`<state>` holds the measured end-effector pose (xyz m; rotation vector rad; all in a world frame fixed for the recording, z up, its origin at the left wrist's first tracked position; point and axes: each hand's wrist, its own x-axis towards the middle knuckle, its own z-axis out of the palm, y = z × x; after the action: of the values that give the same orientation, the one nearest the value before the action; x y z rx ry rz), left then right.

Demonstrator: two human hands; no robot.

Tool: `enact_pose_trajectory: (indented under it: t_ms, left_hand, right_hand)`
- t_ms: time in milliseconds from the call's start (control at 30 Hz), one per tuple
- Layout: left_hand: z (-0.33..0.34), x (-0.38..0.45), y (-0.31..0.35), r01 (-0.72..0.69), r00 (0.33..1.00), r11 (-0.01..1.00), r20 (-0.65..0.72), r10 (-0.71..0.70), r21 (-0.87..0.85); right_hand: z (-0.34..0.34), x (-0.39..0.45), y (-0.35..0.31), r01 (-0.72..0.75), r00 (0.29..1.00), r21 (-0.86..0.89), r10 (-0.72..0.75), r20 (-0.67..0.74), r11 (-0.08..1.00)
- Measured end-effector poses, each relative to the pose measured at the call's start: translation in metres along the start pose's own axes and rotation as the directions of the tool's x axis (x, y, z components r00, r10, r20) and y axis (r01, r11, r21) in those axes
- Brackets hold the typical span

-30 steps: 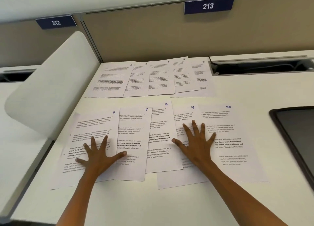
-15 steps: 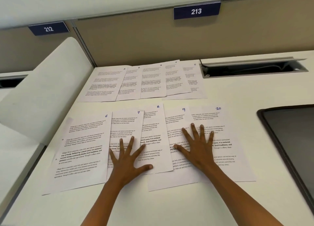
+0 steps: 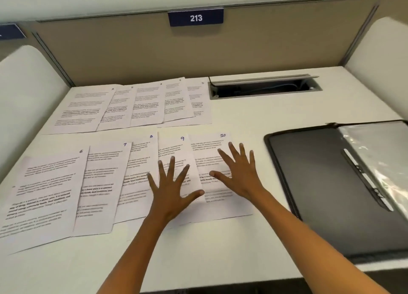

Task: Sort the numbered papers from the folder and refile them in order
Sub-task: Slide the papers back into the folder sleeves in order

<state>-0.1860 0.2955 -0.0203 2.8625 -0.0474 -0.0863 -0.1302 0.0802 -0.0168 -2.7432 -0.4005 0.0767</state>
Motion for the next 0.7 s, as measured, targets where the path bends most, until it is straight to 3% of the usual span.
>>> enact_pose_trajectory:
  t_ms: [367, 533, 700]
  left_hand:
    - [0.070, 0.007, 0.200, -0.146, 0.987, 0.982, 0.050, 0.153, -0.120]
    - [0.093, 0.005, 0.267, -0.033, 0.985, 0.929, 0.147, 0.094, -0.368]
    - [0.101, 0.011, 0.303, 0.044, 0.988, 0.922, 0.155, 0.017, -0.383]
  right_hand:
    - [-0.053, -0.073, 0.152, -0.121, 0.993, -0.140, 0.118, -0.026, 0.983]
    - [-0.078, -0.096, 0.227, -0.268, 0.963, -0.181, 0.266, -0.035, 0.946]
    - [-0.086, -0.119, 0.275, -0.357, 0.923, -0.255, 0.381, 0.052, 0.899]
